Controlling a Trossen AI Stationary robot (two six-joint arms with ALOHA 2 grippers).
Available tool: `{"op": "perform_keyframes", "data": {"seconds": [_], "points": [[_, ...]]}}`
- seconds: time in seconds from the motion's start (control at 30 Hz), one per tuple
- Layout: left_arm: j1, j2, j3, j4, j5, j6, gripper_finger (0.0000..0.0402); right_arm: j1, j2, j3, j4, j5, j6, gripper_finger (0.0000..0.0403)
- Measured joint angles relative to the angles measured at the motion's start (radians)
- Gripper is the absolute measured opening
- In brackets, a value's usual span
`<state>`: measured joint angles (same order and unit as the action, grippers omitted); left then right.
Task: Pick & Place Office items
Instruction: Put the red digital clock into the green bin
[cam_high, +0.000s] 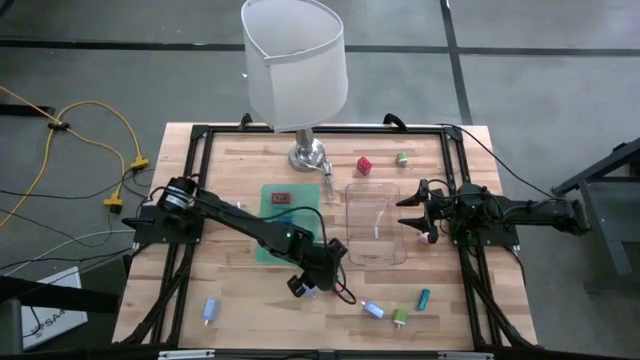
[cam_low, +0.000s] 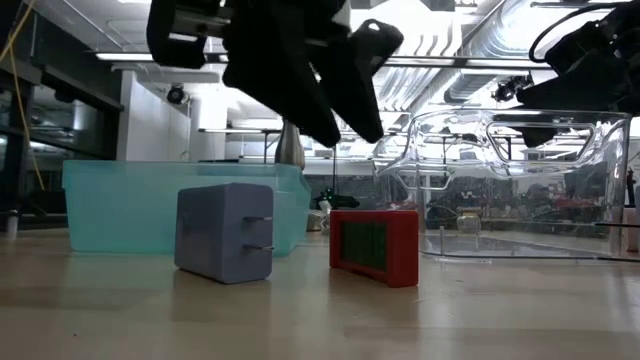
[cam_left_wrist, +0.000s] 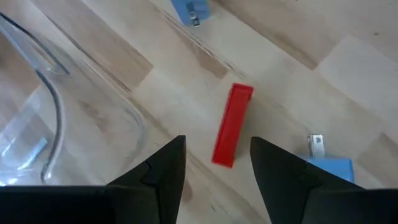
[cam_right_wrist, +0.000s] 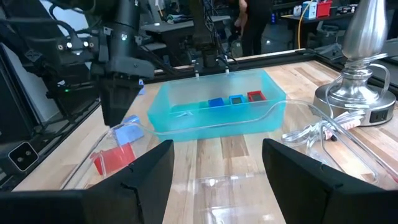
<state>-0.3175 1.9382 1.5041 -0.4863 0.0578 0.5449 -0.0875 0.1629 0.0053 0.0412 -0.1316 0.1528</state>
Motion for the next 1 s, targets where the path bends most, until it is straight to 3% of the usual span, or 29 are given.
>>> {"op": "perform_keyframes", "data": {"seconds": [1.0], "points": [[-0.015, 0.107, 0.002, 0.066, -0.003, -0.033, 0.0172, 0.0, 0.0, 0.0, 0.0, 0.0, 0.0, 0.0232]]}}
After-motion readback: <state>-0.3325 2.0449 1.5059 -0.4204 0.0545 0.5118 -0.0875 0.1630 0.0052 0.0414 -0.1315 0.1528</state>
